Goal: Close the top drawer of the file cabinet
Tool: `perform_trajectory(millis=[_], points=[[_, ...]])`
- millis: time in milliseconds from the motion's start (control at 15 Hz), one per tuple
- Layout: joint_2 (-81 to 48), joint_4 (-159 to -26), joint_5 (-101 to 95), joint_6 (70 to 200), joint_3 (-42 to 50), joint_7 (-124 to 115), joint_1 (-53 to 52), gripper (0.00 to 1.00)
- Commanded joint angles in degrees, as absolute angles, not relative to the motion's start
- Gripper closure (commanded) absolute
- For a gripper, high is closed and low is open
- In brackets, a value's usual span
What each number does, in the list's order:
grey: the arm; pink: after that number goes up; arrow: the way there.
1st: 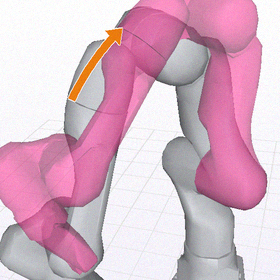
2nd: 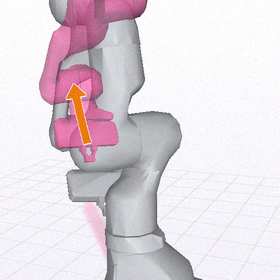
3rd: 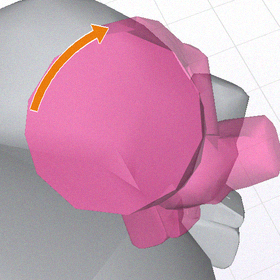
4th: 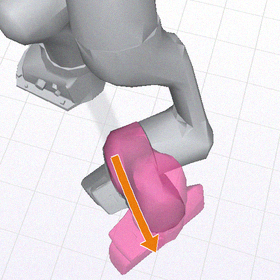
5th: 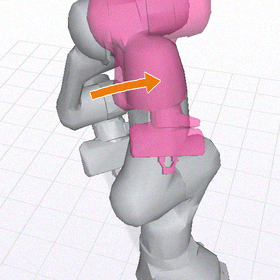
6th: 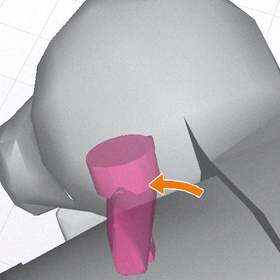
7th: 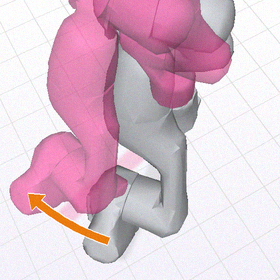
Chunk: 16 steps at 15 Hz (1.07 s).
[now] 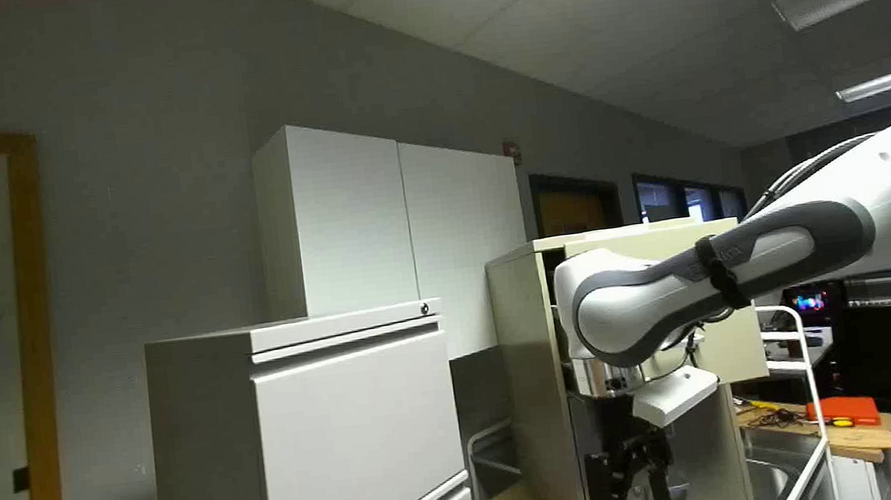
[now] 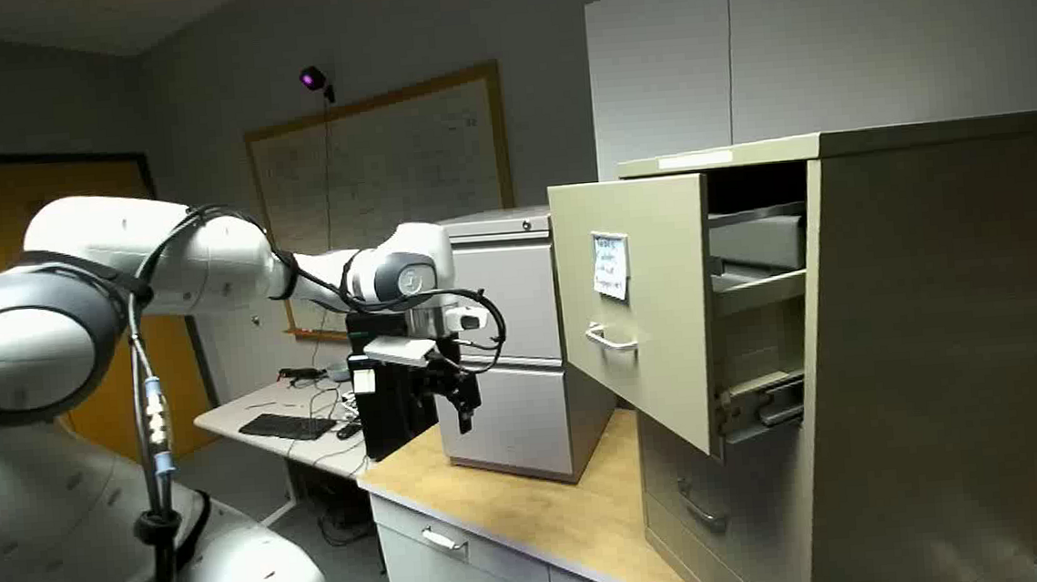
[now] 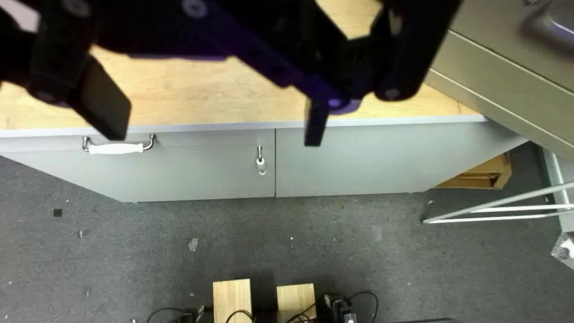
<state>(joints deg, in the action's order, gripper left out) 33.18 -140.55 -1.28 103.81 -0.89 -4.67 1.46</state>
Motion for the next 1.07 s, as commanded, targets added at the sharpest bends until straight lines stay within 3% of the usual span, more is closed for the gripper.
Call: perform_trajectory(millis=[0, 867, 933, 1000], points=[[33.16, -140.39, -1.30, 103.81, -0.84, -4.68, 1.41, 0.00], [32.24, -139.25, -7.34, 107.10, -3.20, -12.44, 4.53, 0.00], [32.42, -139.06, -8.90, 108.28, -3.61, -15.04, 5.38, 0.25], [32.60, -138.77, -10.29, 109.20, -3.91, -17.21, 6.17, 0.25]])
